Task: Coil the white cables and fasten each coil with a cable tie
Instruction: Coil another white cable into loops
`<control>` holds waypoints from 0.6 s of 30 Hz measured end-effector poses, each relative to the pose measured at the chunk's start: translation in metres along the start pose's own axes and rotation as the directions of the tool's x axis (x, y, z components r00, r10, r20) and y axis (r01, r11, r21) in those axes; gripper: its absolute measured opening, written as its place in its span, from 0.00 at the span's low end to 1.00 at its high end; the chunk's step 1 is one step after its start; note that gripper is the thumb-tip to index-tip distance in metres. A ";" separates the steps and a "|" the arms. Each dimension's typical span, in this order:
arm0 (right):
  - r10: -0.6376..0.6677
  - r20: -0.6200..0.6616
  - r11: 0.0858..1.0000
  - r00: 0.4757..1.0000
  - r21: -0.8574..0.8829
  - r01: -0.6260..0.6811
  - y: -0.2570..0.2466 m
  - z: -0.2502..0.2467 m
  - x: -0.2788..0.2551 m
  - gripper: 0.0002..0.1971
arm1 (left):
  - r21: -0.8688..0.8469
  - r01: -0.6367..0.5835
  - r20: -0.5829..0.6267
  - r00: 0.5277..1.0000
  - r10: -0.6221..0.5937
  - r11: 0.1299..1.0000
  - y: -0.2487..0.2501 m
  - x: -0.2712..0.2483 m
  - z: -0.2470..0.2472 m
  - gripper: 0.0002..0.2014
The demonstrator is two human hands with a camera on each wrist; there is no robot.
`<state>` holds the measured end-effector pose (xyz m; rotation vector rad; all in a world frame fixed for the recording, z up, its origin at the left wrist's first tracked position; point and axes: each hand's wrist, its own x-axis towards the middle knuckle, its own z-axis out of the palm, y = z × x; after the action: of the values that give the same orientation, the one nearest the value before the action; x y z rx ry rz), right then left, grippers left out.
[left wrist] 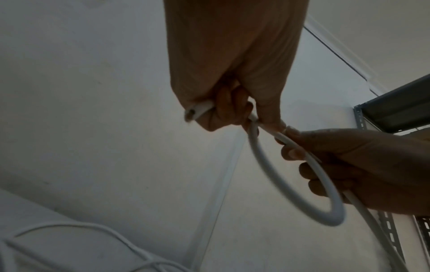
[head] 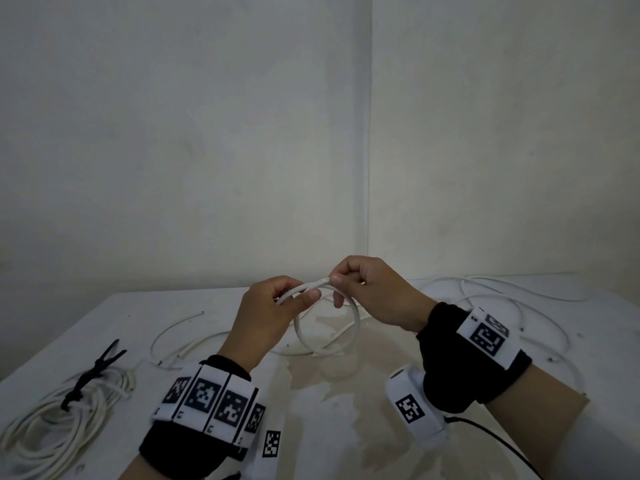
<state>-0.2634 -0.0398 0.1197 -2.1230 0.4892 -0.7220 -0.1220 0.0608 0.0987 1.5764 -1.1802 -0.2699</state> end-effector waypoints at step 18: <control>-0.027 -0.301 0.994 0.953 -0.112 -0.007 0.026 0.005 -0.001 0.12 | -0.339 0.355 0.299 0.919 -0.258 0.871 0.006 -0.007 -0.022 0.11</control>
<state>-0.2631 -0.0513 0.0957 -2.1282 0.6980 -1.0552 -0.1133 0.0803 0.1095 1.3950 -0.9741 -0.8811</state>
